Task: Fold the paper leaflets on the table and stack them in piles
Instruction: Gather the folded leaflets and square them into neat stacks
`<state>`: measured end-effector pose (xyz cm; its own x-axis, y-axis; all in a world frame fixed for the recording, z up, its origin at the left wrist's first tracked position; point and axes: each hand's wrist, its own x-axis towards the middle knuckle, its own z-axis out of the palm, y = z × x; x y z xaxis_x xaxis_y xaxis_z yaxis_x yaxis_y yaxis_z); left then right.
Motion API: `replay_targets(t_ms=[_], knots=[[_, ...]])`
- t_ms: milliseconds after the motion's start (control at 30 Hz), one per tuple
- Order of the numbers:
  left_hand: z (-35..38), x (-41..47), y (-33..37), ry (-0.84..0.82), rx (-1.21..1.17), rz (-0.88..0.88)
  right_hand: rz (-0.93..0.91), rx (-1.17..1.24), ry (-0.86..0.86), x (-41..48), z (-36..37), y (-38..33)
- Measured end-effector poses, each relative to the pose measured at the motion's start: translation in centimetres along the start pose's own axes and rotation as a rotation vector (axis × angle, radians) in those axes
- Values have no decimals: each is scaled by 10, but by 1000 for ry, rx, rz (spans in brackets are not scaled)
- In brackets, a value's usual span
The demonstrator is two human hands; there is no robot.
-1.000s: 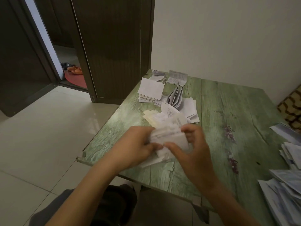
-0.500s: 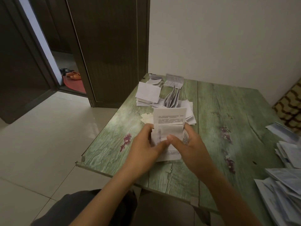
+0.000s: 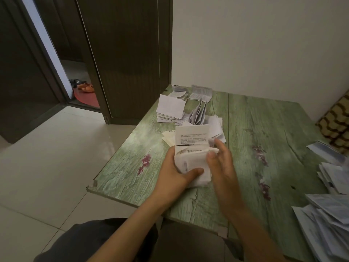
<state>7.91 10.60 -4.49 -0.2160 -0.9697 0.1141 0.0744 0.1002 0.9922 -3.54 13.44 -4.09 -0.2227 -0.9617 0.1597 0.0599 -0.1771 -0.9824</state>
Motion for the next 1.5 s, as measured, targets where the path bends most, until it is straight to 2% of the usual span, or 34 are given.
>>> replay_targets(t_ms=[167,433,500,600,667,833,967,1067,1200,1367,1500], knots=[[7,-1,-6,-9,79,20,5,30,21,0,3,4],[-5,6,1,59,4,-11,-36,41,-18,-5,2,-4],[-3,5,0,45,38,7,-49,22,69,-5,4,1],[0,4,0,42,51,24,21,81,297,-2,3,9],[0,4,0,38,52,23,17,65,341,0,0,8],[1,6,-1,25,58,10,-43,41,295,5,-1,0],[3,7,-5,33,30,-17,41,41,285,9,-1,4],[4,5,-2,48,-39,-48,89,95,166,3,-1,5],[3,4,4,20,-148,-107,98,-24,-36,-6,4,10],[6,0,4,49,-189,-157,91,-63,-70,-5,5,7],[8,2,9,188,-442,-241,92,-76,-3,-7,6,4]])
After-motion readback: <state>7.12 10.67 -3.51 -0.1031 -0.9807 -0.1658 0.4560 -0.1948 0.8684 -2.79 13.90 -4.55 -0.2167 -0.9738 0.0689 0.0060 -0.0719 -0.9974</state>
